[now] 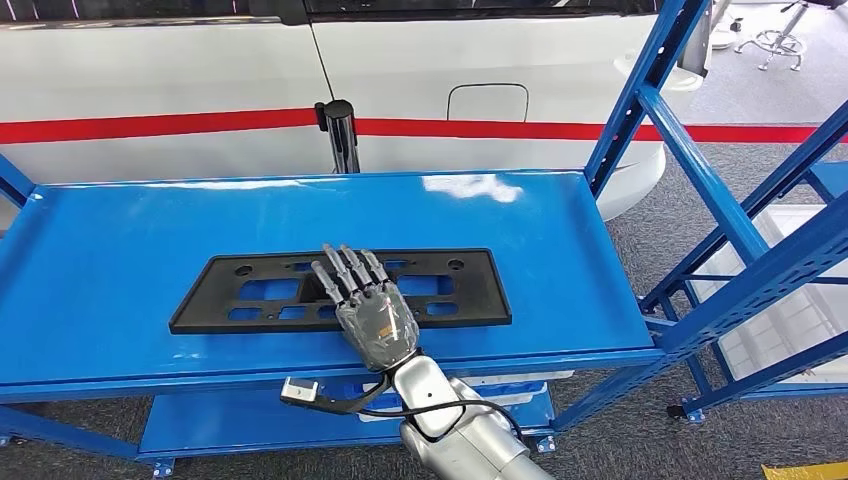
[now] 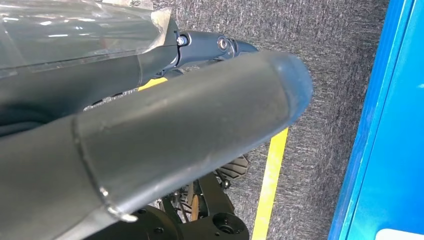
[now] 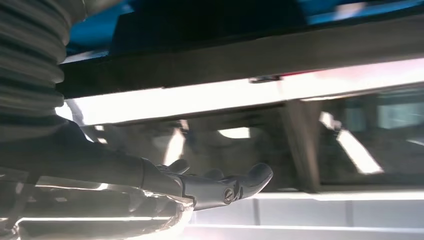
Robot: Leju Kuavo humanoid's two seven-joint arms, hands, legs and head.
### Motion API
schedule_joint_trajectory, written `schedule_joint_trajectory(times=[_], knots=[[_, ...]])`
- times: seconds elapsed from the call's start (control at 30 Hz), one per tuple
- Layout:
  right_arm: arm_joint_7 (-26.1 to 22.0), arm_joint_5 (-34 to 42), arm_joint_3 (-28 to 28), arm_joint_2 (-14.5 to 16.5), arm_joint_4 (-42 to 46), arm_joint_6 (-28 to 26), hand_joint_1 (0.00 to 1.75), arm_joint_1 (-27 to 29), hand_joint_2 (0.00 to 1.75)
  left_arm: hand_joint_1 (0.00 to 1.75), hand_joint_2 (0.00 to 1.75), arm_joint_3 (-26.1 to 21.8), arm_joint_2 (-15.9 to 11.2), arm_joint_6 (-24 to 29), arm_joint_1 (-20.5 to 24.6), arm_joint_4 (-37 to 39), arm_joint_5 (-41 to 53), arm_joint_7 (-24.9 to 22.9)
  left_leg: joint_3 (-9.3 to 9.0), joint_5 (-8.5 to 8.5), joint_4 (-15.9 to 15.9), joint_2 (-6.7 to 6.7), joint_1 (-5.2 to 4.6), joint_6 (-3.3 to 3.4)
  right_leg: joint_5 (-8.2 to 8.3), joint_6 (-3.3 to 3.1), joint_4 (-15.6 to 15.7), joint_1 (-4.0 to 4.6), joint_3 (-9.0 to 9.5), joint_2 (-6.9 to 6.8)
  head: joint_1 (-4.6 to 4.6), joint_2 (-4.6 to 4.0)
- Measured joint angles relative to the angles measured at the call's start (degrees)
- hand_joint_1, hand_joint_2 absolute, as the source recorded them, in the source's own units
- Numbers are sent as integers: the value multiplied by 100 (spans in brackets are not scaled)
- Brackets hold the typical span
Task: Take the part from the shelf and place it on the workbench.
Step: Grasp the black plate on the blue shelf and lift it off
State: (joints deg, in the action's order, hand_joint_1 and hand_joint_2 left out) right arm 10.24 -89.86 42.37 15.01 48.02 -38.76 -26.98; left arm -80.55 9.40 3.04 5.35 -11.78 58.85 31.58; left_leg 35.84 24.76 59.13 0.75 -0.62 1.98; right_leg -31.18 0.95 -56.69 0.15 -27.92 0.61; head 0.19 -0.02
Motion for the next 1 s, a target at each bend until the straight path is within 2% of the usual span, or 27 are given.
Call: schedule_joint_trajectory(times=[0.07, 0.23, 0.6, 0.73, 0.77, 0.87, 0.93, 1.0], knots=[[390, -2, 158, -27, -138, 66, 0, -131, 175, 0, 0, 1, 1, 0, 0, 0, 9, 0, 0, 0, 0, 0, 2, 0, 1, 2, 0, 0, 0, 0, 0, 0], [904, -4, 440, -57, -417, 175, 0, -399, 175, 0, 0, 1, 3, -1, 0, 0, 12, 0, -2, 1, 0, 0, 10, -1, 0, 2, 0, 1, 2, 0, -1, 0], [1142, -4, 627, -89, -673, 345, 0, -631, 175, 0, 0, 1, 16, 0, 0, 0, 14, 0, -9, 5, -1, -1, 26, -9, -4, -3, 0, 21, 9, 0, -1, 0], [1060, -4, 632, -89, -695, 477, 5, -681, 175, 0, 0, 1, 17, 0, 0, 0, 20, 0, -16, 5, -1, -1, 27, -9, -5, -4, 0, 22, 15, 0, -1, 0], [1013, -4, 632, -90, -700, 476, 38, -688, 175, 0, 0, 1, 17, 0, 0, 0, 23, 0, -17, 5, -1, -1, 27, -9, -5, -4, 0, 22, 16, 0, -1, 0], [932, -4, 632, -91, -720, 452, 157, -692, 175, 0, 0, 2, 17, 0, 0, 0, 32, 0, -18, 5, -1, -3, 27, -9, -5, -4, 0, 22, 17, 0, -1, 0], [908, -4, 632, -94, -754, 389, 169, -690, 175, 0, 0, 3, 17, 0, 0, 0, 39, 0, -19, 5, -1, -3, 27, -9, -5, -4, 0, 22, 17, 0, -1, 0], [874, -4, 632, -101, -823, 278, 171, -688, 175, 0, 0, 5, 17, 1, 0, 0, 50, 0, -18, 5, -1, -2, 26, -9, -5, -4, 0, 22, 17, 0, -1, 0]])
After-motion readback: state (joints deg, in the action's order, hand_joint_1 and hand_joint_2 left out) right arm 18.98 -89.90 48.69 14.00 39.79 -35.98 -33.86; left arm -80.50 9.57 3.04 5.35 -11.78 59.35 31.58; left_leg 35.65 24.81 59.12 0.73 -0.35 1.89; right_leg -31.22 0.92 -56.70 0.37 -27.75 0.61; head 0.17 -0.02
